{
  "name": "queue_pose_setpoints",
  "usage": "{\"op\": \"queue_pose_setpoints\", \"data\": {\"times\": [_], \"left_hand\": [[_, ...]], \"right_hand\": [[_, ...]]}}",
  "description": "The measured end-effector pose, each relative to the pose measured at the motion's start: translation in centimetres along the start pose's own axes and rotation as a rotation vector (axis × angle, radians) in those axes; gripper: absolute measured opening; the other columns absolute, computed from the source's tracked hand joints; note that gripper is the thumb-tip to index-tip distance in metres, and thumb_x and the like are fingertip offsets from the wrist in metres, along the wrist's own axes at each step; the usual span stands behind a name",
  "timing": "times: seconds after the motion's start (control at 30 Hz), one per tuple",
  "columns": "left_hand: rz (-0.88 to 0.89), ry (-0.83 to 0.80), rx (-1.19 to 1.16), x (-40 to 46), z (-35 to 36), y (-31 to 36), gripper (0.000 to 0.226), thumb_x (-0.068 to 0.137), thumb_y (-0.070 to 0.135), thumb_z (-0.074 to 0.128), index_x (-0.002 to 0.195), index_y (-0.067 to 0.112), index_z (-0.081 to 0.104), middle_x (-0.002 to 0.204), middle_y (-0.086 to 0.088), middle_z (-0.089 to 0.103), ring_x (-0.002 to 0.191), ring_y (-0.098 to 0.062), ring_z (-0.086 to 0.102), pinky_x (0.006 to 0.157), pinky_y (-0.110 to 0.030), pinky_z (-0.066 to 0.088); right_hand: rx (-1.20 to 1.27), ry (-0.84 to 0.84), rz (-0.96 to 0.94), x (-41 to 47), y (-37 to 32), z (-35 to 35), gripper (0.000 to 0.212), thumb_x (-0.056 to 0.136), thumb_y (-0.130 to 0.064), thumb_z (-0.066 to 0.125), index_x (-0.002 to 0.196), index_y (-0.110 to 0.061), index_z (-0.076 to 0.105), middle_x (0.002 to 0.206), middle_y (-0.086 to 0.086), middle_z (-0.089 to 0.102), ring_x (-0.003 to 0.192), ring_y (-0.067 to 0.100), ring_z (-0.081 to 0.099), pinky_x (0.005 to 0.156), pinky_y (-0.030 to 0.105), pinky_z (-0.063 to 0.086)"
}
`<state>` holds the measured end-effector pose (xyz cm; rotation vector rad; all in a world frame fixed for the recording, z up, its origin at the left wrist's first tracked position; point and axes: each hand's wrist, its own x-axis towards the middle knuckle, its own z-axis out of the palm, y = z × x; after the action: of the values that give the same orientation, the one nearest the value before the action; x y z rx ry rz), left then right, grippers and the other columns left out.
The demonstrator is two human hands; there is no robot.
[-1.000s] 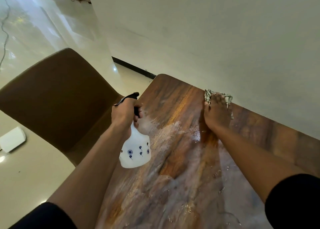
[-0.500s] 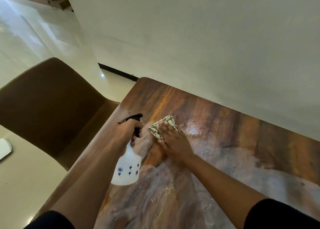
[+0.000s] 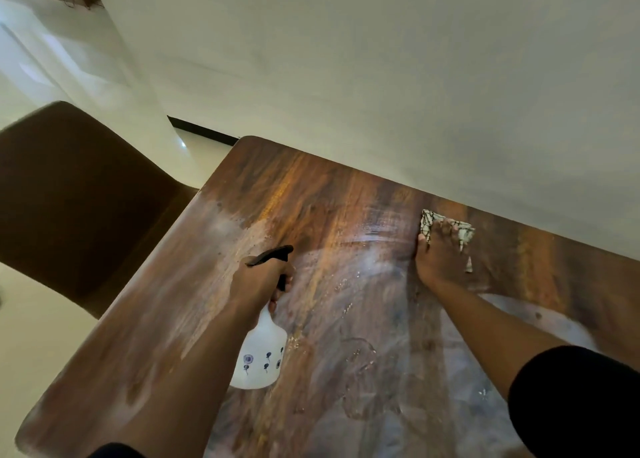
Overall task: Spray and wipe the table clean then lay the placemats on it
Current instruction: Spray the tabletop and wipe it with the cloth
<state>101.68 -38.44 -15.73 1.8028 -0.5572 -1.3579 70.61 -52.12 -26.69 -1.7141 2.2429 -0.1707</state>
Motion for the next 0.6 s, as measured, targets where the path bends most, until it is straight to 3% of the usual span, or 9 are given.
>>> {"op": "queue_pose_setpoints", "data": {"times": [0.1, 0.13, 0.2, 0.27, 0.4, 0.43, 0.53, 0.6], "left_hand": [[0.004, 0.005, -0.031, -0.4, 0.9, -0.5, 0.036, 0.089, 0.002, 0.067, 0.112, 0.028, 0.077, 0.068, -0.017, 0.062, 0.048, -0.019, 0.039, 0.045, -0.027, 0.033], [0.009, 0.009, -0.040, -0.5, 1.1, -0.6, 0.042, 0.089, 0.003, 0.067, 0.119, 0.032, 0.075, 0.068, -0.016, 0.062, 0.048, -0.018, 0.039, 0.045, -0.027, 0.033], [0.027, 0.026, -0.046, -0.8, 1.3, -0.7, 0.047, 0.088, 0.003, 0.067, 0.123, 0.034, 0.073, 0.067, -0.016, 0.063, 0.047, -0.018, 0.039, 0.044, -0.027, 0.033], [0.035, 0.056, -0.030, -1.0, 1.4, -0.8, 0.040, 0.088, 0.003, 0.067, 0.114, 0.032, 0.074, 0.068, -0.018, 0.063, 0.046, -0.018, 0.039, 0.045, -0.028, 0.034], [0.053, 0.144, 0.021, -1.3, 0.8, -1.3, 0.016, 0.086, 0.007, 0.069, 0.091, 0.018, 0.079, 0.067, -0.018, 0.066, 0.046, -0.020, 0.043, 0.046, -0.029, 0.038], [0.057, 0.163, 0.028, -1.4, 0.6, -1.5, 0.012, 0.085, 0.007, 0.069, 0.084, 0.014, 0.078, 0.065, -0.018, 0.066, 0.046, -0.021, 0.044, 0.044, -0.028, 0.038], [0.051, 0.209, -0.013, -1.8, 0.0, -1.9, 0.009, 0.085, 0.006, 0.069, 0.082, 0.007, 0.077, 0.066, -0.019, 0.066, 0.047, -0.021, 0.043, 0.044, -0.028, 0.037], [0.062, 0.218, -0.044, -2.0, -0.7, -2.2, 0.018, 0.086, 0.005, 0.069, 0.095, 0.017, 0.080, 0.065, -0.017, 0.067, 0.048, -0.021, 0.042, 0.044, -0.027, 0.038]], "right_hand": [[-0.020, -0.014, -0.107, -1.8, -3.5, 0.5, 0.052, 0.109, -0.033, 0.041, 0.158, -0.019, 0.037, 0.161, 0.011, 0.042, 0.146, 0.031, 0.041, 0.117, 0.048, 0.033], [-0.018, -0.018, -0.199, -2.9, -4.9, 1.0, 0.052, 0.108, -0.035, 0.042, 0.157, -0.019, 0.040, 0.159, 0.011, 0.044, 0.144, 0.031, 0.043, 0.114, 0.048, 0.037], [-0.002, -0.069, -0.378, -5.3, -8.2, 2.5, 0.056, 0.107, -0.043, 0.038, 0.159, -0.020, 0.035, 0.165, 0.007, 0.034, 0.150, 0.030, 0.034, 0.119, 0.050, 0.032], [-0.017, -0.147, -0.566, -7.9, -11.5, 4.8, 0.059, 0.107, -0.044, 0.033, 0.160, -0.021, 0.033, 0.168, 0.006, 0.028, 0.156, 0.027, 0.024, 0.125, 0.053, 0.022], [0.000, -0.309, -0.983, -14.2, -15.5, 8.2, 0.047, 0.089, -0.026, 0.066, 0.135, -0.019, 0.066, 0.143, 0.008, 0.062, 0.141, 0.029, 0.050, 0.115, 0.058, 0.039], [-0.030, -0.317, -1.047, -14.8, -15.7, 8.7, 0.046, 0.089, -0.026, 0.067, 0.134, -0.019, 0.067, 0.144, 0.008, 0.062, 0.143, 0.028, 0.048, 0.117, 0.057, 0.036], [-0.139, -0.360, -1.137, -12.7, -15.4, 7.9, 0.052, 0.106, -0.036, 0.046, 0.156, -0.021, 0.042, 0.169, 0.001, 0.028, 0.159, 0.019, 0.015, 0.128, 0.050, 0.012], [-0.152, -0.373, -1.111, -9.4, -14.7, 6.8, 0.060, 0.109, -0.048, 0.032, 0.164, -0.026, 0.020, 0.172, -0.004, 0.010, 0.160, 0.016, 0.005, 0.127, 0.049, 0.010]]}}
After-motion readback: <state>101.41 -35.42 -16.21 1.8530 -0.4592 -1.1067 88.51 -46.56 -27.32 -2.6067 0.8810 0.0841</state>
